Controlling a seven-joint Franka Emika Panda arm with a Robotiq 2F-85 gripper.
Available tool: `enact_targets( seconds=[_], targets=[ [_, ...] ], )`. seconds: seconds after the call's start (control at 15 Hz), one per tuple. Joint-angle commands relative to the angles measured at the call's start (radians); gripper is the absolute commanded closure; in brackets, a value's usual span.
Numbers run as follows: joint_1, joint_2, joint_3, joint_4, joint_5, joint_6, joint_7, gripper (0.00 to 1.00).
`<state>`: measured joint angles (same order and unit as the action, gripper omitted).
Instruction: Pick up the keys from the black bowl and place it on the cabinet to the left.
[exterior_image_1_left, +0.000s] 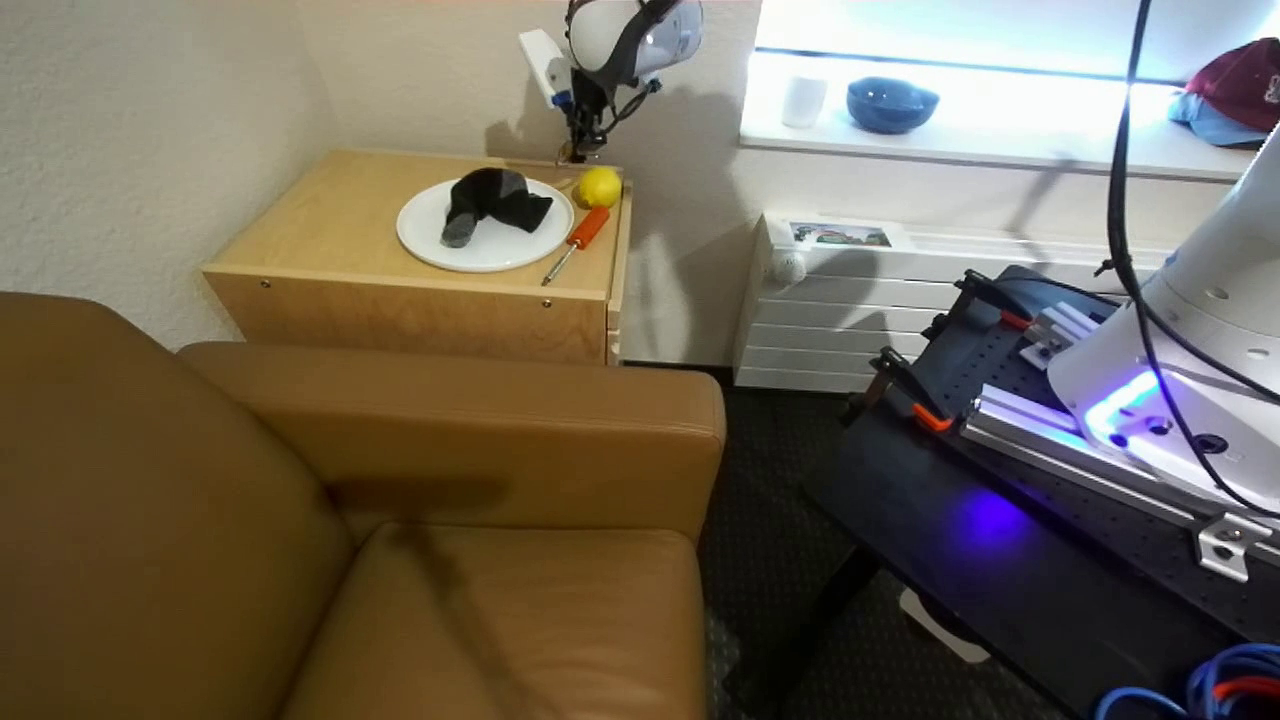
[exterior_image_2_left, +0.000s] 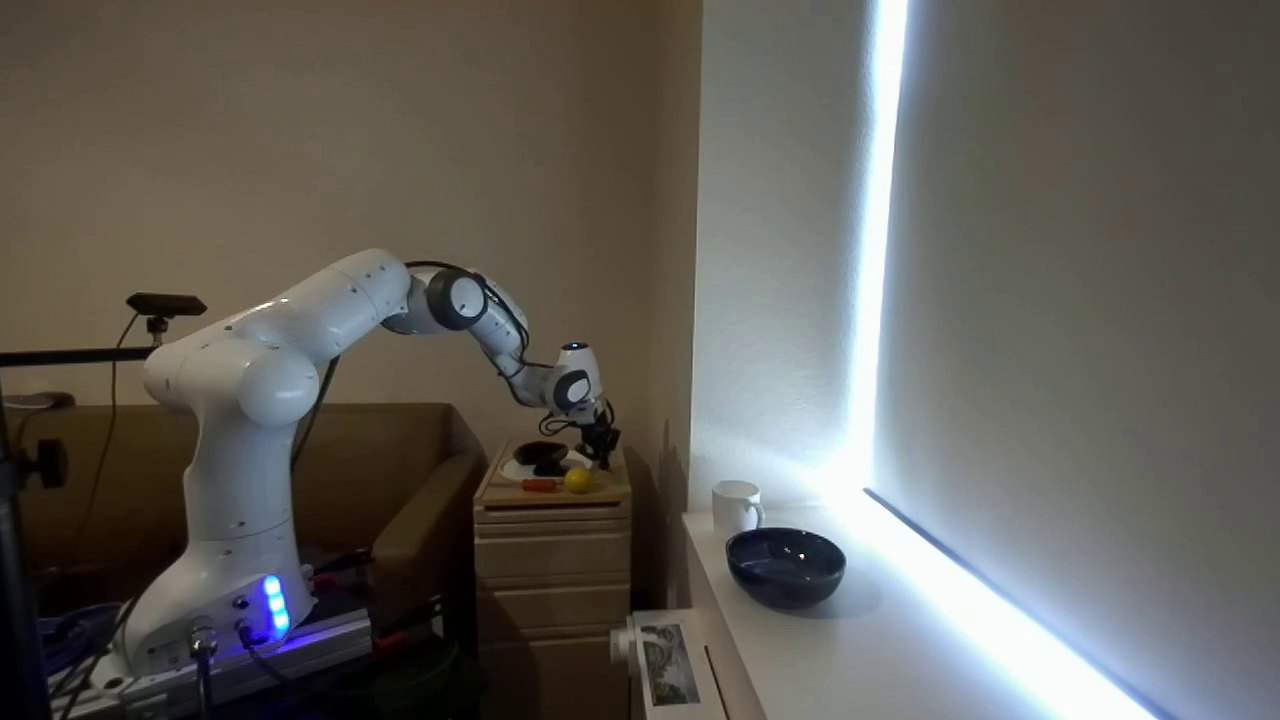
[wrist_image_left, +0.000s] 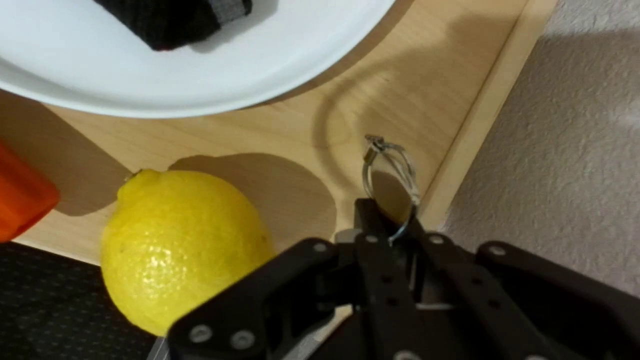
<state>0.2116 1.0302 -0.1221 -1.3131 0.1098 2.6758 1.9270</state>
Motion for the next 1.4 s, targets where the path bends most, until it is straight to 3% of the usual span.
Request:
enact_targets(
  seconds=[0.0,0.47,0.6,0.93,1.07,1.2,1.33],
  targets=[
    [0.007,0.076,-0.020,0.067,-0.031,0.036,-0.018,0.97],
    [0.010,0.145,-0.017,0.182,-0.033,0.060,-0.018,0.97],
    [0.015,0.149,-0.018,0.203,-0.028,0.050,-0.005,0.64],
    [0.008,0.138,0.006,0.230,-0.014,0.017,-0.010,0.28],
    [0.016,0.100,0.000,0.216,0.002,-0.003,0.032,0.14],
    [-0.004,0.016,0.047,0.164,0.022,-0.065,0.013,0.02],
    [-0.004,-0.089,0.059,0.095,0.030,-0.155,0.007,0.00]
  ],
)
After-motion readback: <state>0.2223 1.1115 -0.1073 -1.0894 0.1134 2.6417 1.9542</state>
